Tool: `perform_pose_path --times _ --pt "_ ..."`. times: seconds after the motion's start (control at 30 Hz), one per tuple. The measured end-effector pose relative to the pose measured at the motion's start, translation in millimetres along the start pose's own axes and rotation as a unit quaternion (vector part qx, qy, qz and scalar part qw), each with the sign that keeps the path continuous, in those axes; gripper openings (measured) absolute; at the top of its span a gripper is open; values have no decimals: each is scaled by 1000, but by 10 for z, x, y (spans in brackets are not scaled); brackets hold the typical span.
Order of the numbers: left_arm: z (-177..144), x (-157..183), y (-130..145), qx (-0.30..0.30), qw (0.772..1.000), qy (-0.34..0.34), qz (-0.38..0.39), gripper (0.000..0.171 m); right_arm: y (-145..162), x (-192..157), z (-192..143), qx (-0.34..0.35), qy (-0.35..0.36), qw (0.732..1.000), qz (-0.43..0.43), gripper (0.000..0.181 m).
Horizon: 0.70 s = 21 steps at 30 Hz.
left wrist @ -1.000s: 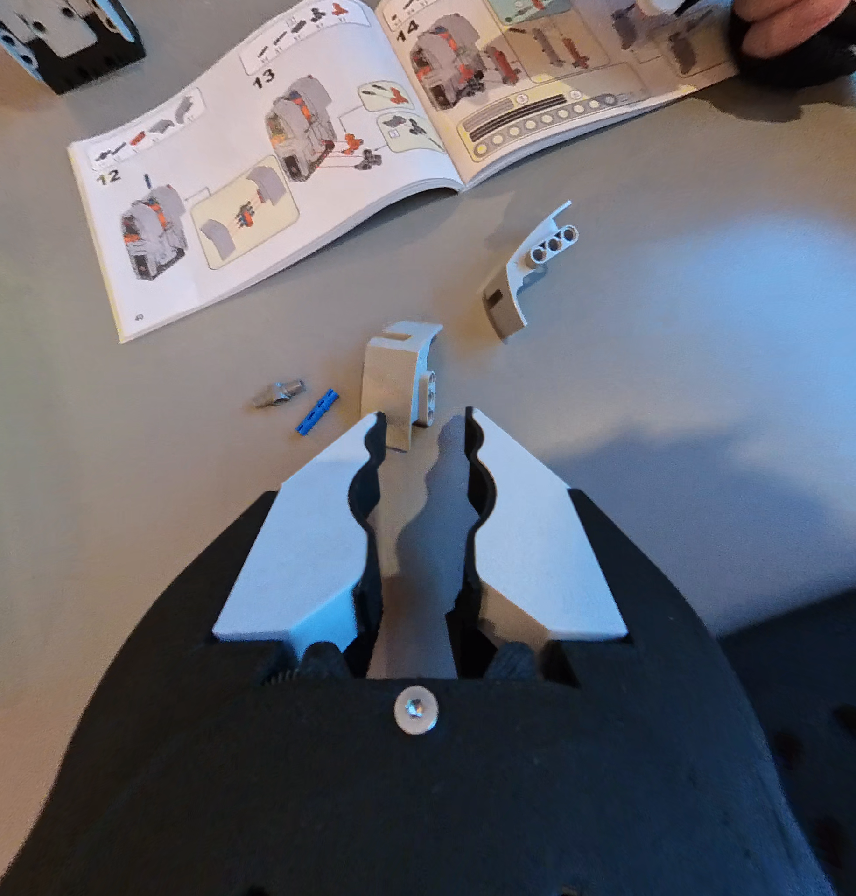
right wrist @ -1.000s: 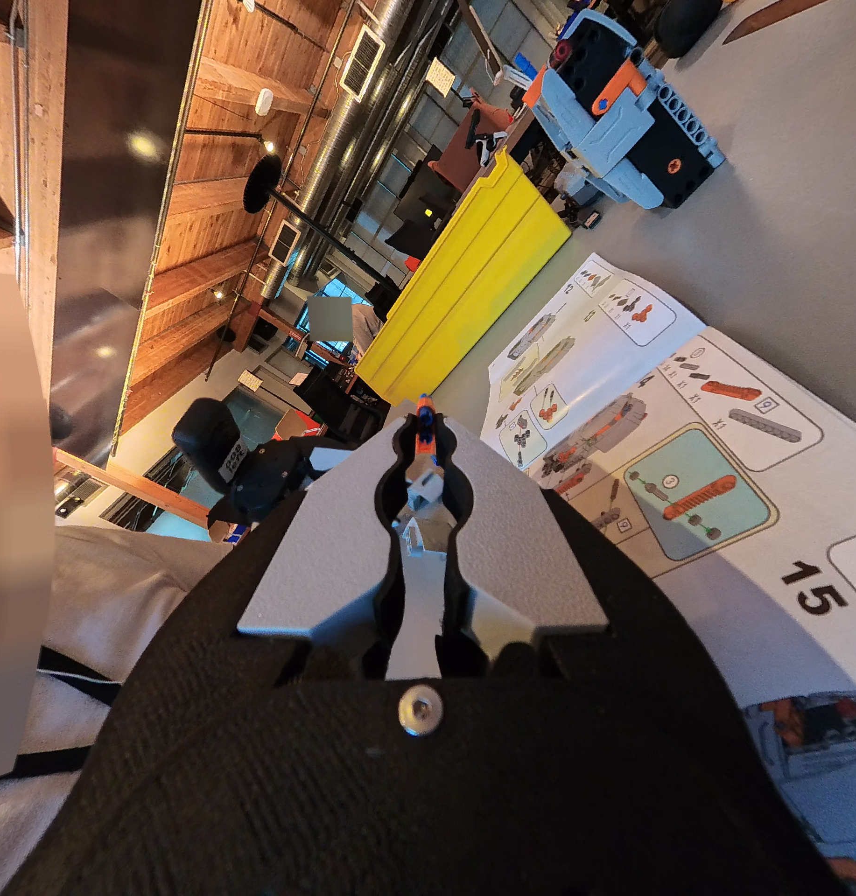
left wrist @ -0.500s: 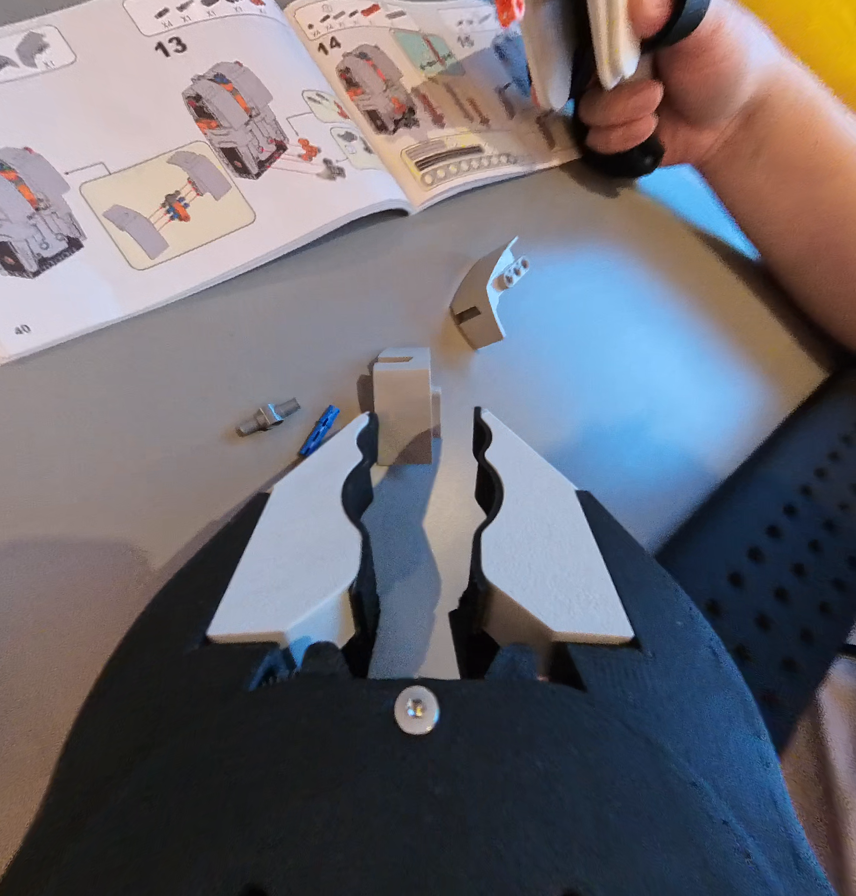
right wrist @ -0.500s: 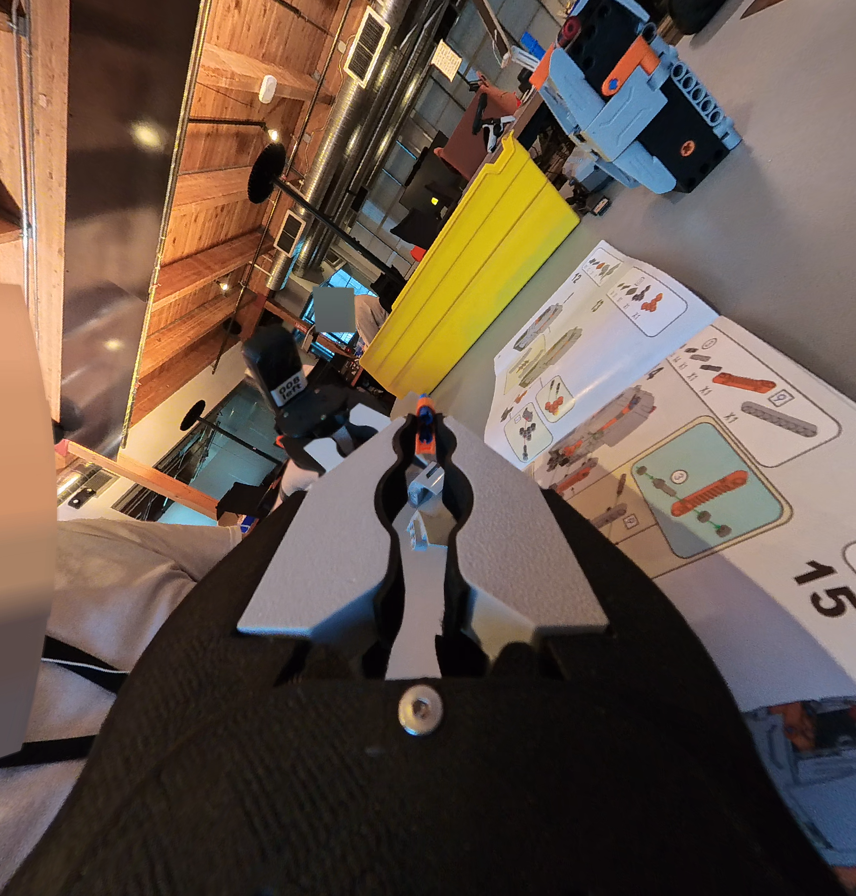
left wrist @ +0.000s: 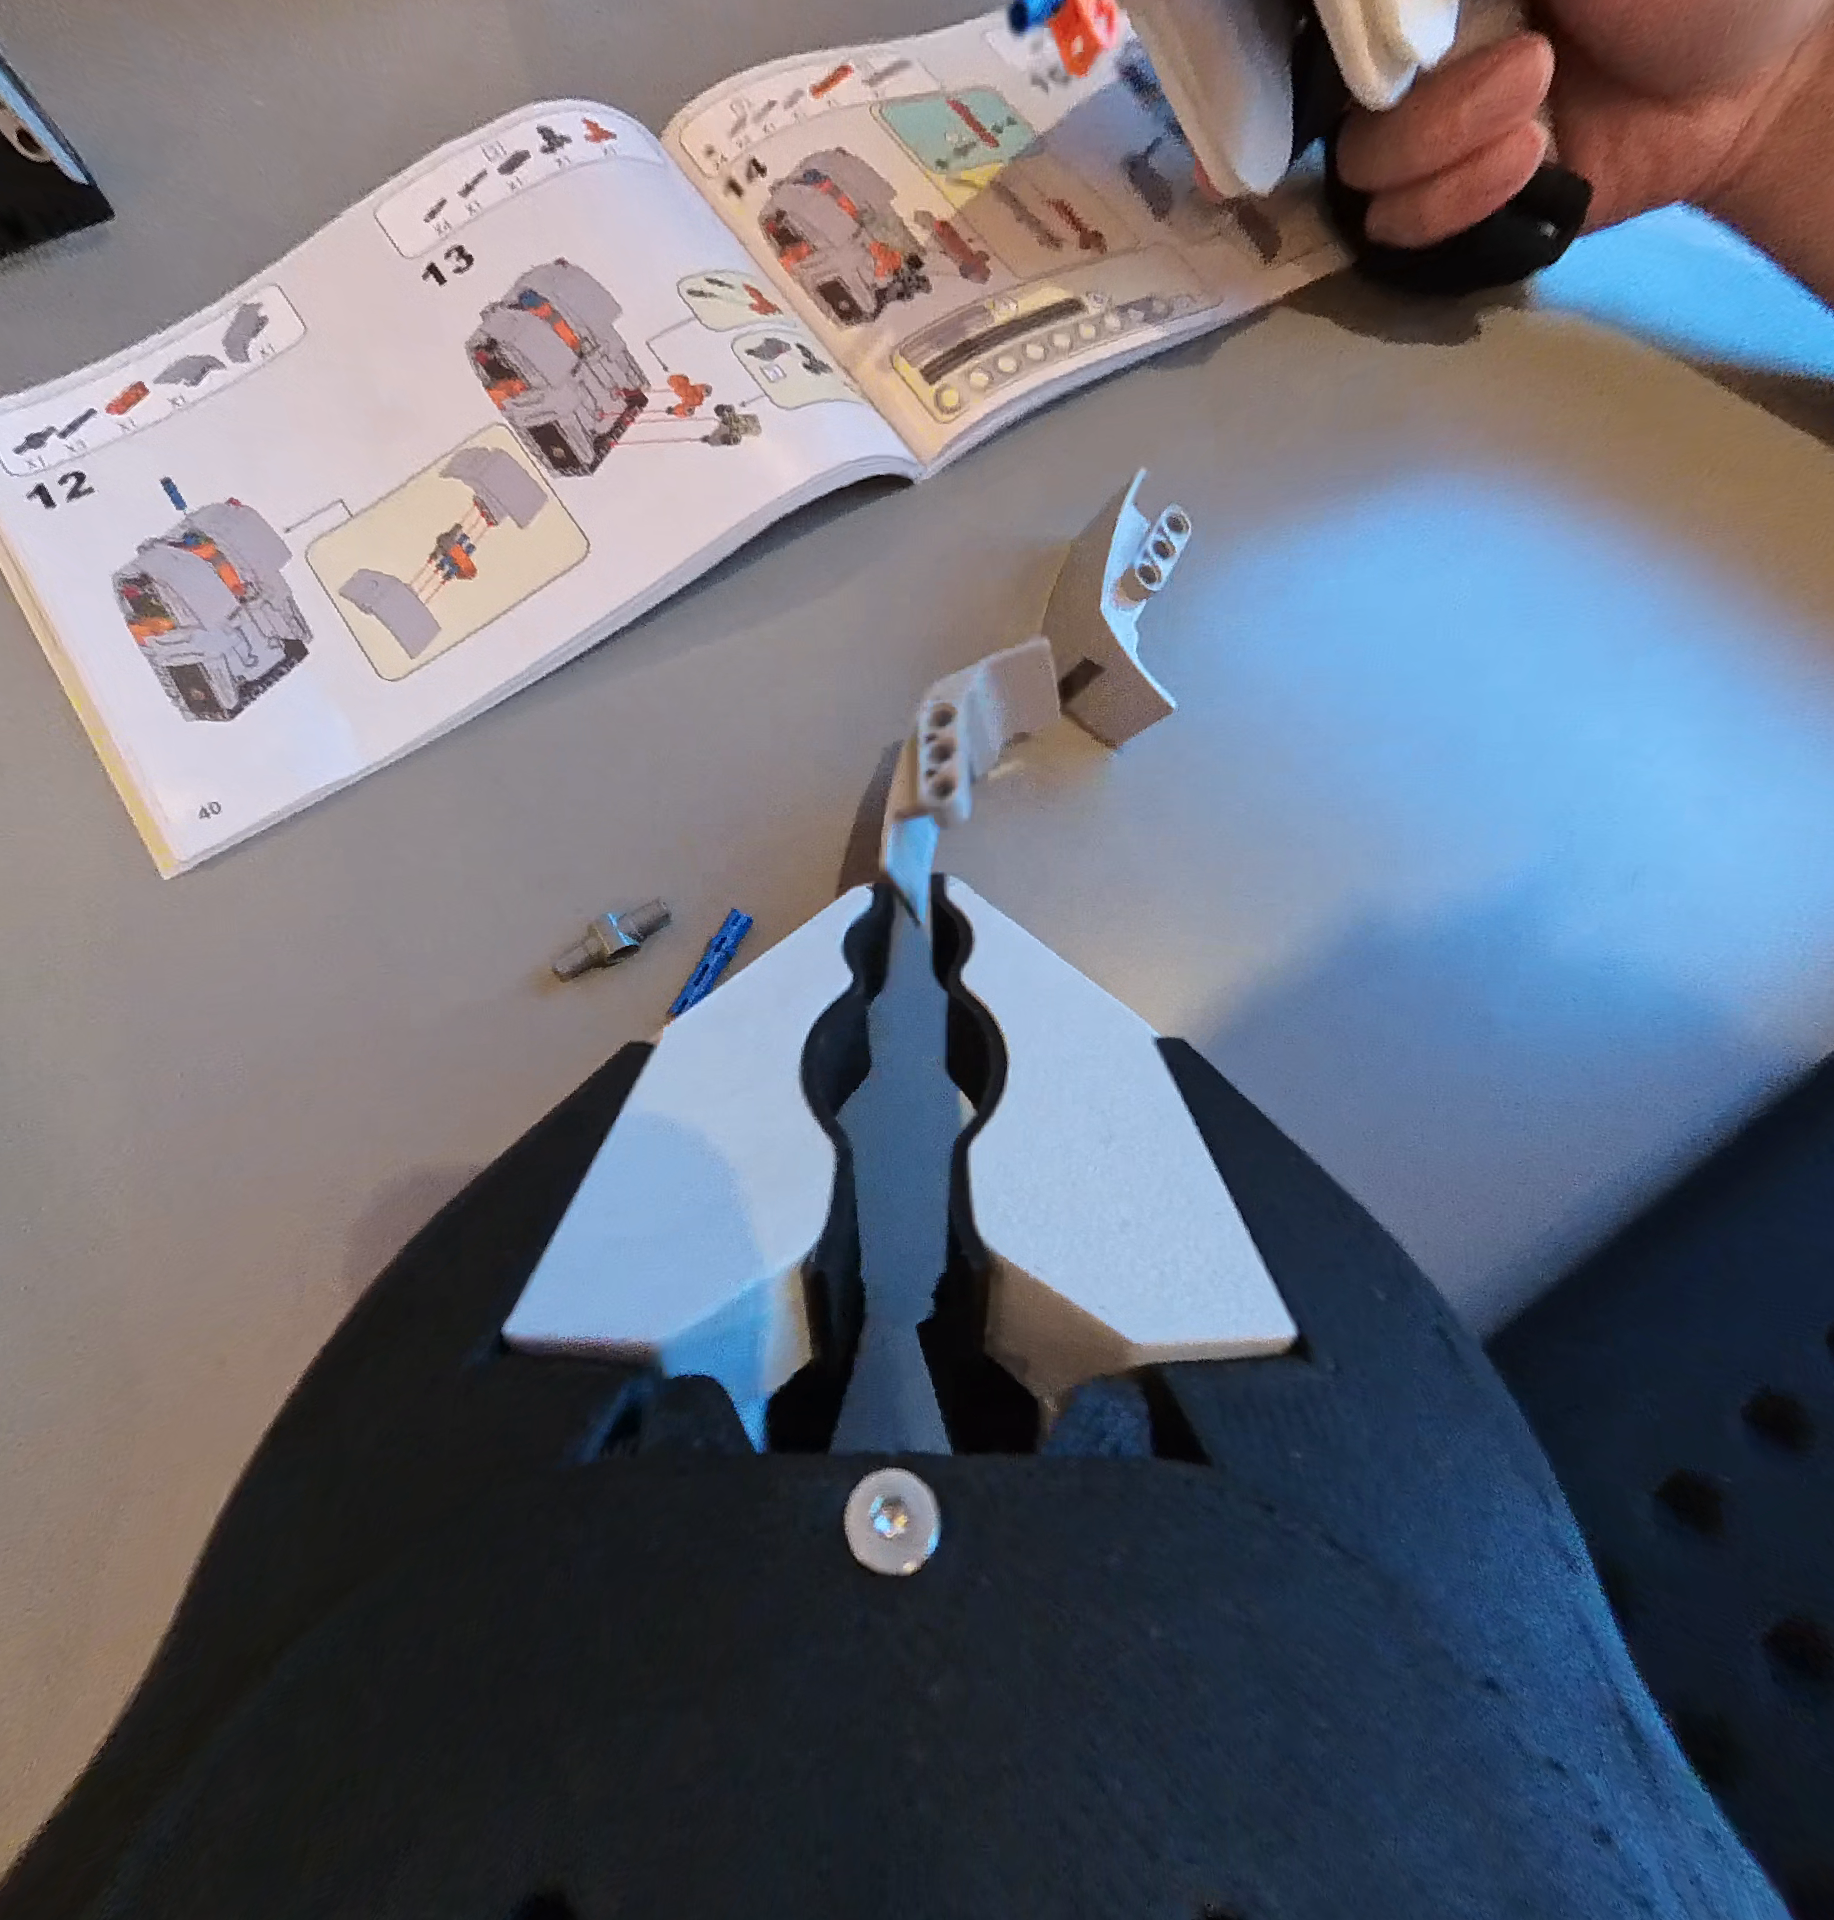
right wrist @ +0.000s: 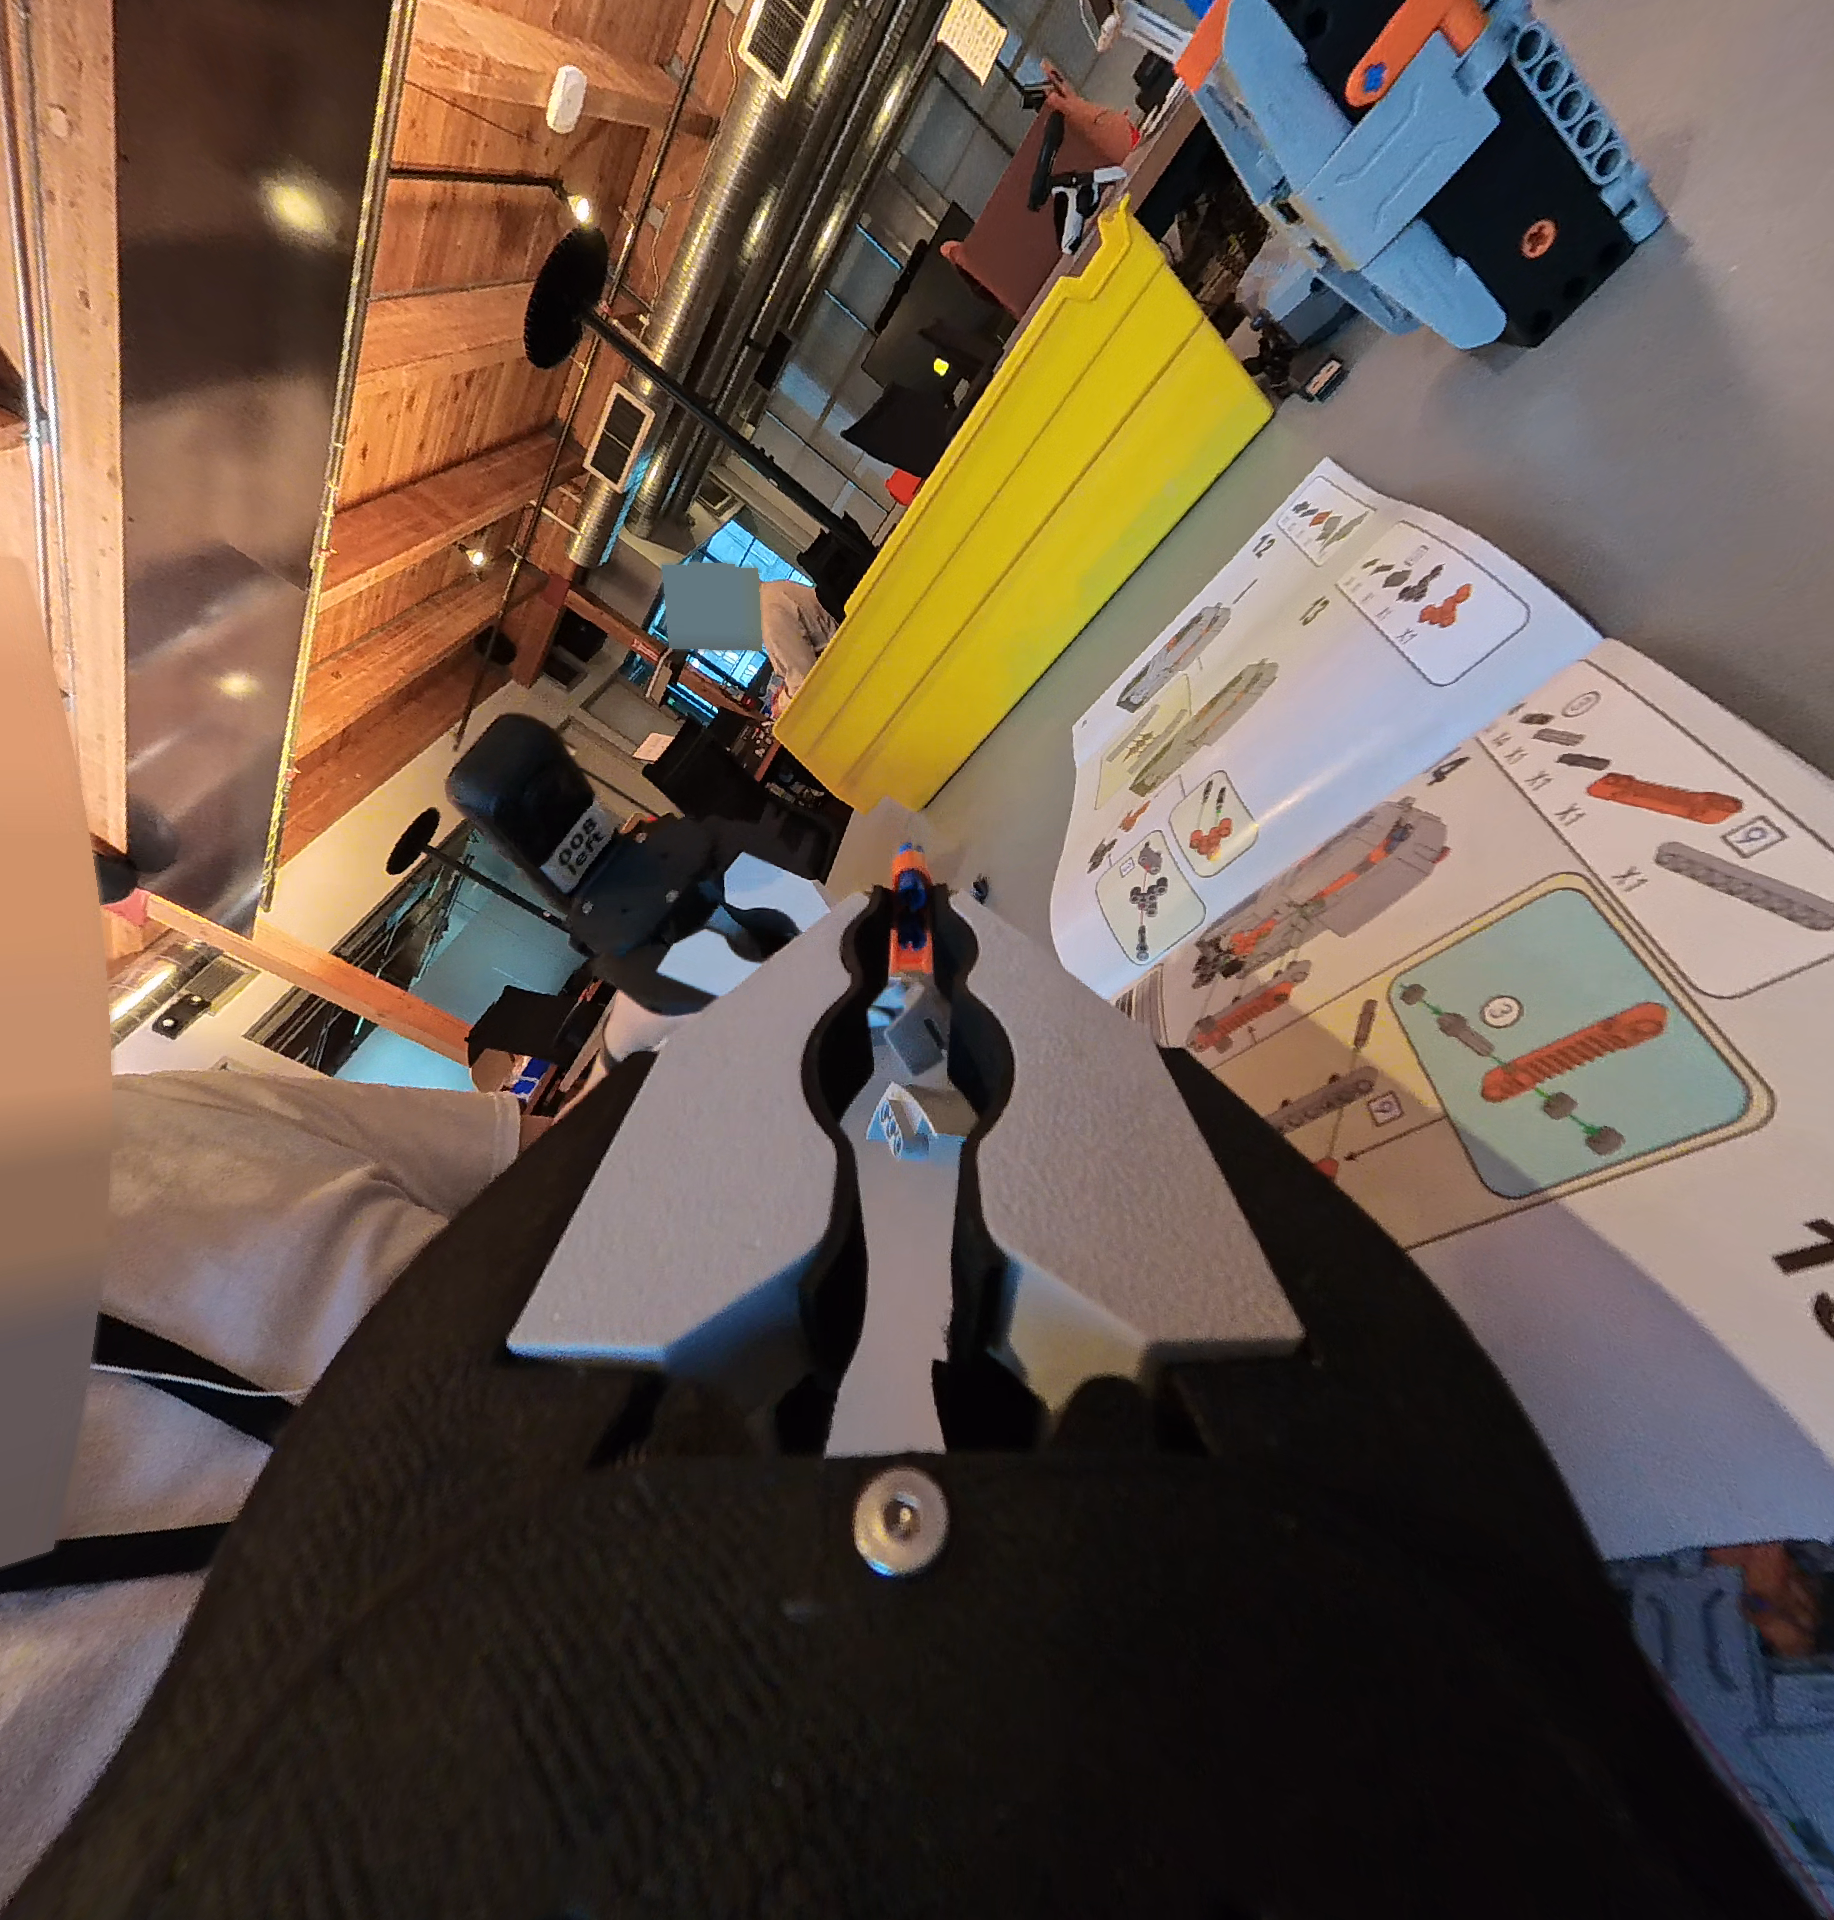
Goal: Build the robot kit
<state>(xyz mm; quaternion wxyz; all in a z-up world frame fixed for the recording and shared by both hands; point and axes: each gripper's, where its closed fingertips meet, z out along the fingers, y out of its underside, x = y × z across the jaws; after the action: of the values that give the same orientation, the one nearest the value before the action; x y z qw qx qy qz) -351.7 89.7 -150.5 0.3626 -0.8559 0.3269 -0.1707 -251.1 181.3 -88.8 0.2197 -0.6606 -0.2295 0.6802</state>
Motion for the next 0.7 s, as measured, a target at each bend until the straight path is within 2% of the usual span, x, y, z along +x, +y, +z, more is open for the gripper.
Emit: perform_pose_path --times 0.1,0.23,0.43,0.5,0.57,0.7 --pt "4 -19 -2 -1 1000 -23 20 18 1 -3 -2 1 0 1000 -1 5" --pt "89 -35 51 -22 999 -29 20 20 17 -4 5 -4 1 1000 -2 5" --pt "80 -84 -9 -26 999 -36 -7 23 52 -2 20 -13 6 1000 -6 5" --pt "26 -122 -87 -21 999 -44 21 24 55 -2 23 -15 5 1000 -5 5" --pt "14 -123 -162 -25 997 -36 59 36 51 -2 22 -15 3 1000 -3 5" --pt "99 -131 -236 -40 996 -1 85 35 50 -8 17 -13 2 1000 -3 5"
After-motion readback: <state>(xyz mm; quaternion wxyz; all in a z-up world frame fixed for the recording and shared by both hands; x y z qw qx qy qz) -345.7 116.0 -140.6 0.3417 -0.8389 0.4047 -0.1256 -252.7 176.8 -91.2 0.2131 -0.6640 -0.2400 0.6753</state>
